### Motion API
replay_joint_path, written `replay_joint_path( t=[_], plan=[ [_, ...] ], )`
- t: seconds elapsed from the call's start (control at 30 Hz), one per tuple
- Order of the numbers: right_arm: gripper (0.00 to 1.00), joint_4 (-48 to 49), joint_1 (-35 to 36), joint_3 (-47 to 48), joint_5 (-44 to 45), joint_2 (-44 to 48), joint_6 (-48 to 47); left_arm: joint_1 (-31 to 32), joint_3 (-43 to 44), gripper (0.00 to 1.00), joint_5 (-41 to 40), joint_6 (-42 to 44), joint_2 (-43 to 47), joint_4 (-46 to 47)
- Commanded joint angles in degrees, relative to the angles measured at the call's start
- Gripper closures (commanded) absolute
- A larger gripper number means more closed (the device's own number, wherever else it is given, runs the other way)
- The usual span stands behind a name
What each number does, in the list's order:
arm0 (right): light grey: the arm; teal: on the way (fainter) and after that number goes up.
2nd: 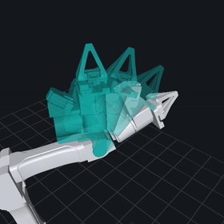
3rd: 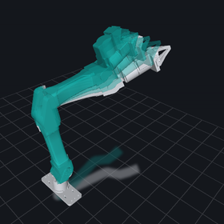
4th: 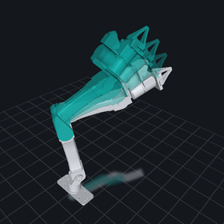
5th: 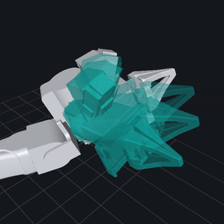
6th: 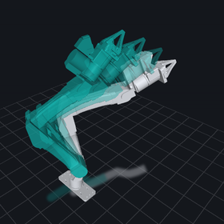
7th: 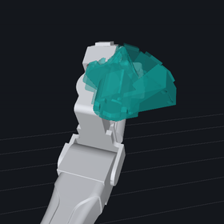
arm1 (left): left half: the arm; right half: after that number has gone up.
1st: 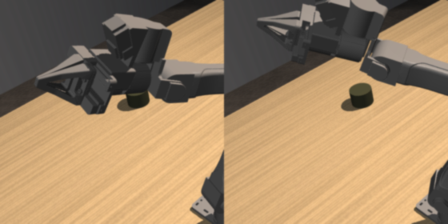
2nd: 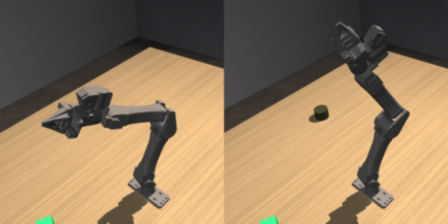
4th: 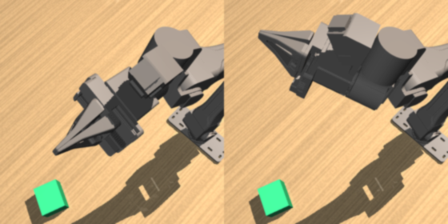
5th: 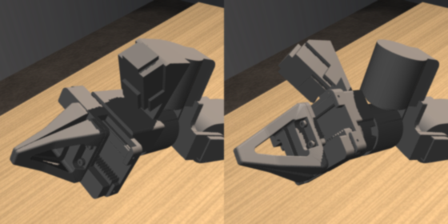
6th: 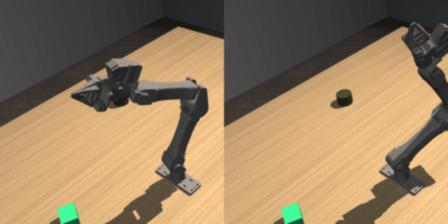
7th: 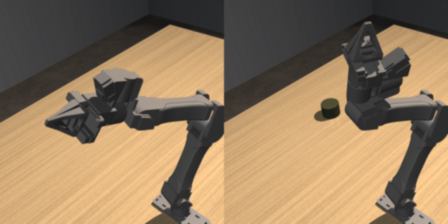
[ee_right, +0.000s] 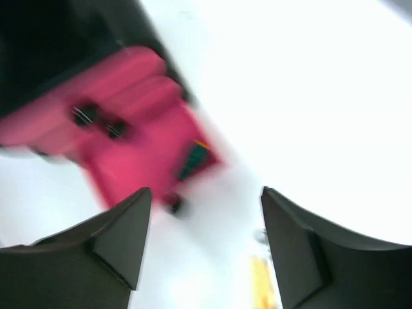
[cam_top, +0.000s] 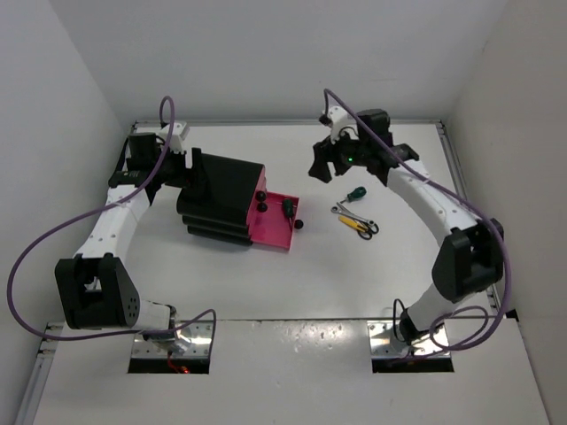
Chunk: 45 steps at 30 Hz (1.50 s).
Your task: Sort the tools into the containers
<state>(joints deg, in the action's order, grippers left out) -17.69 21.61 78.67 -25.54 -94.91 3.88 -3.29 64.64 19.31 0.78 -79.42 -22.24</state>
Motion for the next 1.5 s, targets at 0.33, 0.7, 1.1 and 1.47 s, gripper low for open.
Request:
replay_joint_path(
  t=[0.33,0.7,1.1,1.47],
  plan=[
    [0.15,-30.30,-15.37,6.66,-3.54,-10.98,-69.17,0.56,-1.71,0.00,1.26,4.85,-2.84,-9.92],
    [0.14,-34.69,-17.30,19.24,-6.28,-26.19,-77.08,0.56,-1.18,0.00,0.11,5.38,-3.38,-10.46],
    [0.14,-32.15,-16.77,18.01,-2.85,-31.91,-79.03,0.56,0.49,0.00,-0.41,4.85,-5.84,-10.98],
    [0.48,-25.03,-16.24,14.75,0.40,-32.71,-77.18,0.56,1.01,0.00,-2.00,4.85,-7.50,-10.98]
  ],
)
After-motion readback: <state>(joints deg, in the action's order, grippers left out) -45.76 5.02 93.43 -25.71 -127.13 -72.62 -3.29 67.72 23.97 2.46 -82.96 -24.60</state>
